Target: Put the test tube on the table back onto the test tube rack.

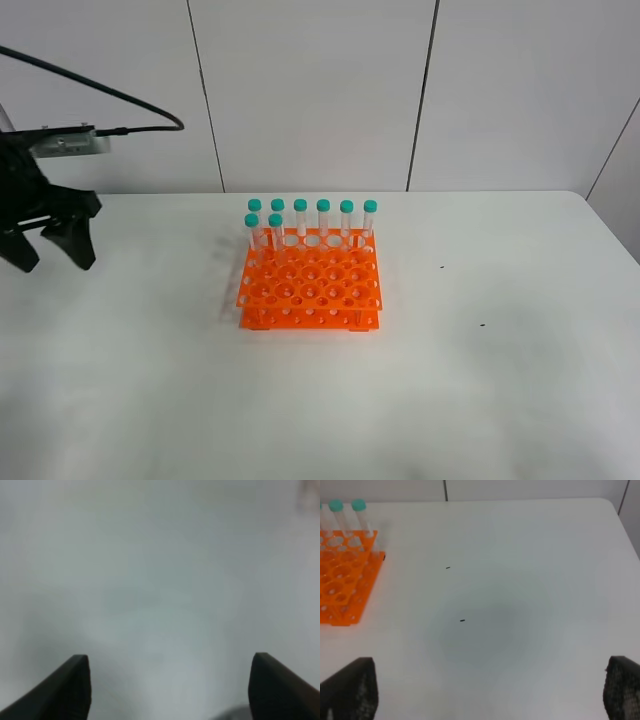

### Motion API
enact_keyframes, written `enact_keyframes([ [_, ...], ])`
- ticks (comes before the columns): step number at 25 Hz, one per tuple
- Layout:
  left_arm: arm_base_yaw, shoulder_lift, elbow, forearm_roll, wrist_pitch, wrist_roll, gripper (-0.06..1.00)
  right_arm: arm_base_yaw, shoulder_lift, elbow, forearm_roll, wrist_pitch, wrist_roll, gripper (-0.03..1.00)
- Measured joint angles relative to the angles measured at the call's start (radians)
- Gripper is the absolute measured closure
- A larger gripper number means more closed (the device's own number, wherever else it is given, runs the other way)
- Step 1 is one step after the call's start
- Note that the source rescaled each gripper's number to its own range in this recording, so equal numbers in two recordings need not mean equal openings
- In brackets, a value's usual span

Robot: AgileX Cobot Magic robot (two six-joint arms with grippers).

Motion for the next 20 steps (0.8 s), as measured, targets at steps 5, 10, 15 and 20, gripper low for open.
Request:
enact_keyframes([
  [5,0.000,-0.293,0.265,0.000,0.000,0.008,-0.01,0.000,0.000,0.000,0.000,0.000,0.000,-0.03],
  [10,0.000,-0.589,0.506,0.000,-0.016,0.005,-0.01,0.000,0.000,0.000,0.000,0.000,0.000,-0.03],
  [15,0.000,-0.869,0.689,0.000,-0.100,0.003,-0.01,0.000,0.000,0.000,0.000,0.000,0.000,-0.03],
  [20,0.000,-1.106,0.707,0.007,-0.120,0.001,-0.01,0.000,0.000,0.000,0.000,0.000,0.000,-0.03],
])
